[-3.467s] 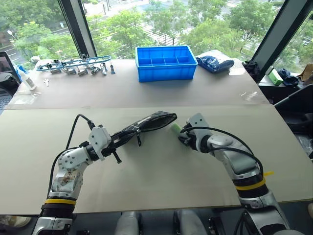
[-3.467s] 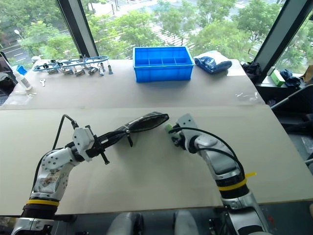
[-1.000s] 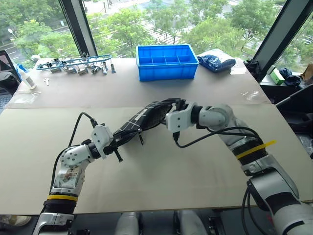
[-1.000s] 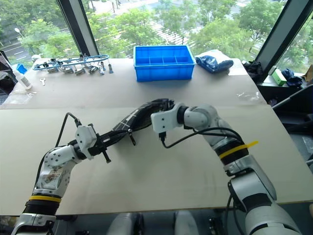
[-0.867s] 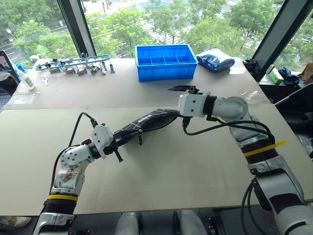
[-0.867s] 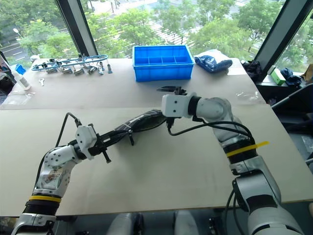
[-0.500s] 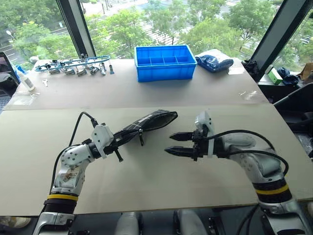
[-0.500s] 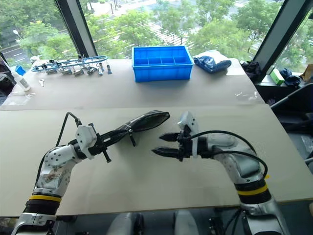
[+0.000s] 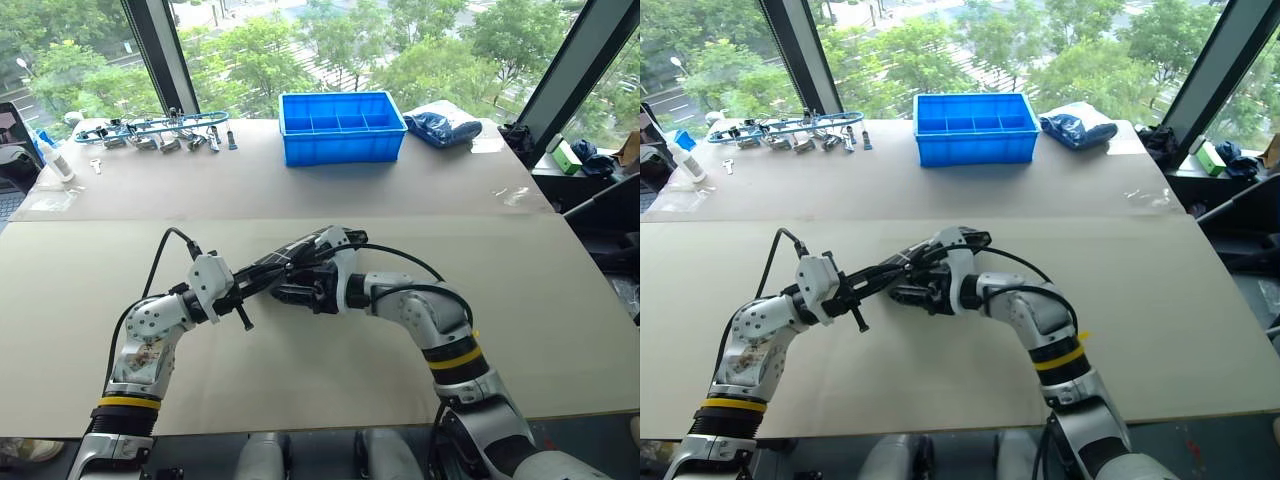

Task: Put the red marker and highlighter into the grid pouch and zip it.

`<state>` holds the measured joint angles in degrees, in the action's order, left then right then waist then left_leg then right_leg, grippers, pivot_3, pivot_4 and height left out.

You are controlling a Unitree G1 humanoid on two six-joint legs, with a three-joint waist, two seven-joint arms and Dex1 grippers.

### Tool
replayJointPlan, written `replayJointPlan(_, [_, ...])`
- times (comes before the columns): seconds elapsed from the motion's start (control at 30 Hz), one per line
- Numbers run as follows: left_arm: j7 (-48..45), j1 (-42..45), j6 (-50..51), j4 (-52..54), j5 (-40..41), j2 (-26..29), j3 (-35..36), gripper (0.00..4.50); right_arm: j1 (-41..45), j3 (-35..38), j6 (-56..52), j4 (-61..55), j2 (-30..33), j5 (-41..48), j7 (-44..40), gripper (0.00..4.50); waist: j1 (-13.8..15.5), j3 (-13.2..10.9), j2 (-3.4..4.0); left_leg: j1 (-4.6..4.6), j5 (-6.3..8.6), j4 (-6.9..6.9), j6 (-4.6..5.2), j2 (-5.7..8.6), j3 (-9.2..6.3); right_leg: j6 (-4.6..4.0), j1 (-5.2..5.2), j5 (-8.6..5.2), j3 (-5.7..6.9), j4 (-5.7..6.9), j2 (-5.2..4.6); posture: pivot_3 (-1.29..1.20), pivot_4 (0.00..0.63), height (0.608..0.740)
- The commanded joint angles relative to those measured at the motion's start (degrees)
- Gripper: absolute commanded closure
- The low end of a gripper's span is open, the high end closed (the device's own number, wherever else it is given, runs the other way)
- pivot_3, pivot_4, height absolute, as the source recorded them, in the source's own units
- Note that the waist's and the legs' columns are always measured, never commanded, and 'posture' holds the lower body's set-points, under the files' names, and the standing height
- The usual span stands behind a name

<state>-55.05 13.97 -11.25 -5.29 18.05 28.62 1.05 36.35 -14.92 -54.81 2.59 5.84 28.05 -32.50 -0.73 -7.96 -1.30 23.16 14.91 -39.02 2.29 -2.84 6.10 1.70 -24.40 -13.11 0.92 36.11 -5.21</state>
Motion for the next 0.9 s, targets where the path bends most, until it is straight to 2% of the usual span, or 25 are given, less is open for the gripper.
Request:
replayJointPlan(0.03, [0.51,0.12,-0.31,2.26,0.35,-0.34,0.17,4.5,1.98,-1.17,4.23,1.18,-1.64,-2.19,-0.62,1.18,-0.07,0.0,0.0,0.0,0.0,0.0,0.0,0.0,0.0,0.0,-0.01,0.0,0.0,0.0,0.01,0.0,0.15,0.74])
replayJointPlan(0.07, [0.56,0.02,-0.29,2.39,0.35,-0.35,0.16,4.5,2.18,-1.04,4.68,1.74,-1.96,-2.6,-0.38,1.45,-0.08,0.0,0.0,0.0,0.0,0.0,0.0,0.0,0.0,0.0,-0.01,0.0,0.0,0.0,0.01,0.0,0.15,0.74])
replayJointPlan(0.1, [0.65,-0.06,-0.24,2.48,0.36,-0.39,0.15,4.5,2.32,-1.11,6.0,2.01,-1.95,-3.24,-0.69,1.52,-0.07,0.0,0.0,0.0,0.0,0.0,0.0,0.0,0.0,0.0,-0.02,0.0,0.0,0.0,0.0,0.0,0.15,0.74])
replayJointPlan(0.37, [0.79,-0.67,-0.15,2.86,0.45,-0.33,0.26,4.5,2.1,0.05,7.23,1.0,0.04,-4.14,-2.73,4.34,-0.07,0.0,0.0,0.01,0.0,0.0,0.0,-0.01,0.01,0.0,-0.01,0.0,0.0,0.0,-0.01,0.0,0.15,0.74])
replayJointPlan(0.57, [0.76,-0.49,-0.17,2.66,0.4,-0.4,0.22,4.5,0.67,0.43,6.05,-2.95,2.42,-3.17,-4.43,4.42,-0.08,0.0,0.0,0.01,0.0,0.01,0.0,-0.01,0.0,0.0,-0.02,0.0,0.0,-0.01,-0.01,0.0,0.15,0.74])
replayJointPlan(0.67, [0.75,-0.61,-0.14,2.85,0.4,-0.46,0.16,4.5,-0.69,3.43,3.15,-7.55,5.35,-1.29,-4.5,4.42,0.07,0.0,0.0,0.02,0.0,0.01,0.0,-0.01,0.0,0.0,-0.02,0.0,0.0,-0.02,-0.01,0.0,0.15,0.74])
replayJointPlan(0.77, [0.84,-0.94,-0.04,3.24,0.37,-0.48,0.18,4.5,-1.46,6.17,0.06,-10.93,11.11,-0.03,-5.9,4.42,0.19,0.0,0.0,0.04,0.0,0.0,0.0,0.01,-0.01,0.02,0.0,0.01,0.01,-0.03,-0.06,0.0,0.15,0.74])
replayJointPlan(0.9, [0.94,-1.32,0.02,3.43,0.41,-0.4,0.19,4.5,-2.3,9.87,1.59,-11.56,21.22,-0.72,-9.31,4.42,0.29,0.0,0.0,0.04,0.01,-0.01,0.02,0.02,-0.01,0.03,0.01,0.01,0.01,-0.09,-0.06,0.0,0.15,0.74])
